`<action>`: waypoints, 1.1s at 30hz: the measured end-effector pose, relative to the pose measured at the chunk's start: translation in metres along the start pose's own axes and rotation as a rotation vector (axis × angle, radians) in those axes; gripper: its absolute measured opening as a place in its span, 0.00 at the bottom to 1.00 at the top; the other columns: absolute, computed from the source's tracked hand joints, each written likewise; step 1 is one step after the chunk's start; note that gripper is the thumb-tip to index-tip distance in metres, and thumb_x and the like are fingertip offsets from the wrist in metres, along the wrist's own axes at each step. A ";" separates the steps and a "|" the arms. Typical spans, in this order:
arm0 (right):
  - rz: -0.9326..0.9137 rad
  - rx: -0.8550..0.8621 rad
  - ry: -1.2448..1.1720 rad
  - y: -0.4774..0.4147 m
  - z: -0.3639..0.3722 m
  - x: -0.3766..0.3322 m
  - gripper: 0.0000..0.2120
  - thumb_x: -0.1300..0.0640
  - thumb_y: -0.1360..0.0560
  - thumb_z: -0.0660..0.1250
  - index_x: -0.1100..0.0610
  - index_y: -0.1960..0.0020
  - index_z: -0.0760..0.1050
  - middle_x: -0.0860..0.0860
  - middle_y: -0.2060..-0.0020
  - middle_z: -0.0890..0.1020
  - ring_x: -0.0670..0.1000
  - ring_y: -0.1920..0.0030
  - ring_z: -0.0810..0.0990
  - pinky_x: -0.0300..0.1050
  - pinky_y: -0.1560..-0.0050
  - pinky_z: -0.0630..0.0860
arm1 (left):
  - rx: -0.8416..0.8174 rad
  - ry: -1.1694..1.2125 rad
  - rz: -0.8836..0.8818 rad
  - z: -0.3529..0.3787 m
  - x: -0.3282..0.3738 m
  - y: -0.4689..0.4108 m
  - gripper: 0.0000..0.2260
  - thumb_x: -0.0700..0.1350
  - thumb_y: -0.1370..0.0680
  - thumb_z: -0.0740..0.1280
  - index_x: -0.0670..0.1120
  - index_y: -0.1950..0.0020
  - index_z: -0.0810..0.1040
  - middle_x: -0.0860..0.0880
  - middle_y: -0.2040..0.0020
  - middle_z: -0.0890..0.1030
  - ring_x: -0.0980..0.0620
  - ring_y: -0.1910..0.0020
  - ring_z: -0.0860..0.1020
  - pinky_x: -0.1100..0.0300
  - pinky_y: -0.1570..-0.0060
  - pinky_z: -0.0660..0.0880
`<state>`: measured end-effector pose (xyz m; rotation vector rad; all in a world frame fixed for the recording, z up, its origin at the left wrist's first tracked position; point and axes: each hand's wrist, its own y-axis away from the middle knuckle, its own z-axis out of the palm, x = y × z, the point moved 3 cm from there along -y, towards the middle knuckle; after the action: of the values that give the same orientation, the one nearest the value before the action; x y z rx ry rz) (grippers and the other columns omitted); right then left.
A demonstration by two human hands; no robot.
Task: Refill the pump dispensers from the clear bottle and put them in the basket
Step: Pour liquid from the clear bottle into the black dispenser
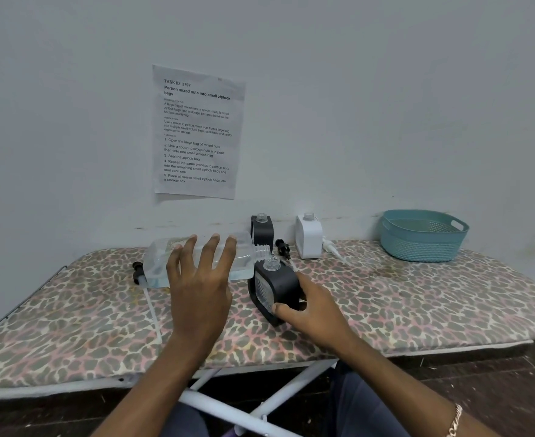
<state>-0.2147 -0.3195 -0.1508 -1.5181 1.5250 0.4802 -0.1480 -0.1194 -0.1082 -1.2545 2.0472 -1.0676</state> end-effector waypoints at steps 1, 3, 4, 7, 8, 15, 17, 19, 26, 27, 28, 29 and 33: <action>-0.002 0.004 0.003 0.000 0.000 0.000 0.21 0.50 0.25 0.75 0.43 0.35 0.74 0.41 0.49 0.84 0.37 0.50 0.81 0.31 0.54 0.77 | -0.001 0.005 0.000 0.000 0.000 0.000 0.36 0.27 0.33 0.73 0.46 0.26 0.77 0.42 0.31 0.80 0.32 0.29 0.73 0.34 0.30 0.65; -0.002 0.011 0.009 -0.001 0.000 0.001 0.20 0.49 0.25 0.75 0.43 0.36 0.74 0.41 0.49 0.85 0.38 0.50 0.82 0.33 0.53 0.78 | -0.007 0.015 -0.001 0.001 0.000 0.001 0.36 0.28 0.33 0.74 0.47 0.26 0.77 0.42 0.31 0.80 0.33 0.29 0.74 0.34 0.31 0.66; -0.002 0.013 0.010 -0.001 0.001 0.002 0.20 0.49 0.25 0.75 0.43 0.36 0.74 0.41 0.49 0.85 0.38 0.50 0.82 0.35 0.52 0.79 | -0.013 0.022 -0.003 0.001 -0.001 0.001 0.36 0.29 0.33 0.75 0.47 0.26 0.77 0.43 0.31 0.80 0.33 0.29 0.74 0.35 0.31 0.67; -0.007 0.018 0.021 -0.001 0.002 0.002 0.22 0.47 0.26 0.75 0.44 0.34 0.75 0.41 0.49 0.85 0.39 0.49 0.82 0.40 0.49 0.81 | -0.032 0.075 -0.024 0.001 -0.002 0.001 0.38 0.31 0.34 0.78 0.47 0.25 0.76 0.44 0.31 0.81 0.35 0.31 0.76 0.35 0.33 0.71; -0.010 0.022 0.028 -0.001 0.002 0.003 0.22 0.47 0.26 0.75 0.43 0.34 0.75 0.41 0.49 0.85 0.39 0.50 0.82 0.40 0.49 0.81 | -0.040 0.101 -0.037 0.001 -0.002 0.000 0.38 0.33 0.34 0.80 0.47 0.25 0.76 0.44 0.32 0.82 0.36 0.32 0.77 0.36 0.35 0.73; -0.012 0.022 0.024 -0.001 0.004 0.004 0.24 0.44 0.26 0.76 0.44 0.33 0.75 0.40 0.48 0.85 0.37 0.48 0.82 0.41 0.47 0.81 | -0.053 0.378 -0.291 -0.009 -0.014 -0.007 0.32 0.47 0.27 0.81 0.45 0.25 0.74 0.43 0.44 0.86 0.41 0.52 0.85 0.49 0.57 0.82; -0.010 0.021 0.011 0.000 0.004 0.003 0.24 0.43 0.27 0.76 0.43 0.32 0.75 0.40 0.47 0.85 0.38 0.47 0.83 0.43 0.45 0.82 | -0.050 0.441 -0.403 -0.011 -0.021 -0.008 0.27 0.50 0.24 0.78 0.46 0.28 0.74 0.44 0.44 0.86 0.41 0.52 0.85 0.54 0.59 0.76; -0.010 0.022 0.005 0.000 0.004 0.002 0.24 0.42 0.27 0.76 0.42 0.33 0.74 0.39 0.47 0.85 0.38 0.47 0.83 0.44 0.45 0.82 | -0.042 0.488 -0.483 -0.009 -0.027 -0.008 0.25 0.53 0.23 0.77 0.45 0.30 0.74 0.44 0.42 0.85 0.41 0.49 0.85 0.55 0.57 0.73; -0.014 0.013 0.002 0.002 0.007 0.001 0.26 0.40 0.27 0.75 0.42 0.32 0.73 0.40 0.47 0.84 0.39 0.49 0.83 0.46 0.46 0.83 | -0.046 0.584 -0.594 0.000 -0.037 -0.007 0.26 0.53 0.25 0.78 0.41 0.33 0.76 0.44 0.41 0.84 0.40 0.46 0.84 0.52 0.52 0.76; -0.017 0.016 0.001 0.003 0.007 0.000 0.25 0.41 0.27 0.75 0.42 0.32 0.73 0.40 0.47 0.84 0.39 0.49 0.83 0.45 0.46 0.82 | -0.046 0.591 -0.603 0.002 -0.039 -0.006 0.27 0.53 0.25 0.79 0.41 0.33 0.76 0.44 0.41 0.84 0.41 0.46 0.83 0.52 0.52 0.76; -0.020 0.019 0.005 0.003 0.008 -0.001 0.24 0.41 0.26 0.75 0.41 0.34 0.72 0.40 0.47 0.84 0.39 0.49 0.83 0.45 0.47 0.82 | -0.047 0.592 -0.609 0.003 -0.040 -0.006 0.27 0.54 0.25 0.79 0.40 0.33 0.76 0.43 0.41 0.84 0.41 0.46 0.83 0.52 0.51 0.76; -0.024 0.022 0.008 0.004 0.008 -0.001 0.22 0.41 0.26 0.75 0.38 0.36 0.72 0.40 0.48 0.84 0.39 0.50 0.83 0.44 0.48 0.82 | -0.048 0.589 -0.612 0.005 -0.041 -0.005 0.28 0.54 0.25 0.79 0.40 0.34 0.76 0.43 0.41 0.84 0.40 0.46 0.83 0.52 0.52 0.76; -0.033 0.035 0.035 0.005 0.010 -0.005 0.19 0.39 0.27 0.75 0.32 0.41 0.68 0.40 0.50 0.84 0.39 0.50 0.82 0.42 0.50 0.81 | -0.040 0.568 -0.630 0.009 -0.043 0.000 0.27 0.56 0.26 0.79 0.40 0.37 0.76 0.43 0.44 0.84 0.40 0.48 0.83 0.53 0.53 0.73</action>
<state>-0.2169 -0.3077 -0.1535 -1.5291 1.5247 0.4079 -0.1219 -0.0837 -0.1128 -1.8465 2.0999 -1.8487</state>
